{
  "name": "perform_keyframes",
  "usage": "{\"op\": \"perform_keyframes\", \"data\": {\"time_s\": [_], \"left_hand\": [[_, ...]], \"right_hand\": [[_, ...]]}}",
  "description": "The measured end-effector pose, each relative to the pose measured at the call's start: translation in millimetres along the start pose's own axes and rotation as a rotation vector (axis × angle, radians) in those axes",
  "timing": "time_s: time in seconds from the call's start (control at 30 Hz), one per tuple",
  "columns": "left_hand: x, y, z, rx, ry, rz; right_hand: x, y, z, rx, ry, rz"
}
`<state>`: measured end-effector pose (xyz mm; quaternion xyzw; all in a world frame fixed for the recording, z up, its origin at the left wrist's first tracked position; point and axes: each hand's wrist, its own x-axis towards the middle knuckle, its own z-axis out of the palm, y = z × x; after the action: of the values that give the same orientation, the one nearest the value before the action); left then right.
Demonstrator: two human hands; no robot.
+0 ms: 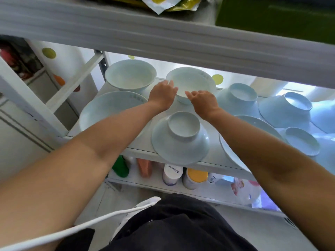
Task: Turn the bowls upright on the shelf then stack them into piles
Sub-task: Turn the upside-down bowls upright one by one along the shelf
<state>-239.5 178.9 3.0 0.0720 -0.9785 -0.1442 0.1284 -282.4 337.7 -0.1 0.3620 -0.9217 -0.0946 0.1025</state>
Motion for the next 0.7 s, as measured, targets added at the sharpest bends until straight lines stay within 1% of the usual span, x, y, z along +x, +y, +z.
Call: {"op": "perform_keyframes", "data": {"time_s": [0.07, 0.2, 0.3, 0.37, 0.47, 0.53, 0.57, 0.63, 0.67, 0.7], "left_hand": [[-14, 2, 1, 0.034, 0.037, 0.089], [-38, -2, -1, 0.151, 0.002, 0.185], [-60, -4, -8, 0.150, 0.045, 0.243], [-72, -5, -12, 0.168, 0.108, 0.362], [-85, -6, -16, 0.226, 0.230, 0.622], [-94, -5, -17, 0.213, 0.220, 0.736], [-100, -3, -16, 0.184, 0.203, 0.770], [-113, 3, -12, 0.137, 0.132, 0.778], [-119, 8, -9, 0.121, 0.105, 0.762], [-125, 13, -5, 0.102, 0.076, 0.710]], "right_hand": [[-7, 6, 2, 0.025, 0.080, -0.046], [-24, 12, 6, 0.063, 0.267, -0.192], [-36, 10, 2, 0.057, 0.362, -0.282], [-46, 5, -1, 0.043, 0.400, -0.357], [-60, 0, -3, 0.026, 0.425, -0.399], [-71, -4, -3, 0.029, 0.407, -0.403], [-76, -6, -4, 0.027, 0.401, -0.395], [-88, -12, -7, 0.038, 0.362, -0.351], [-96, -17, -9, 0.061, 0.337, -0.315], [-104, -22, -10, 0.084, 0.314, -0.277]]}}
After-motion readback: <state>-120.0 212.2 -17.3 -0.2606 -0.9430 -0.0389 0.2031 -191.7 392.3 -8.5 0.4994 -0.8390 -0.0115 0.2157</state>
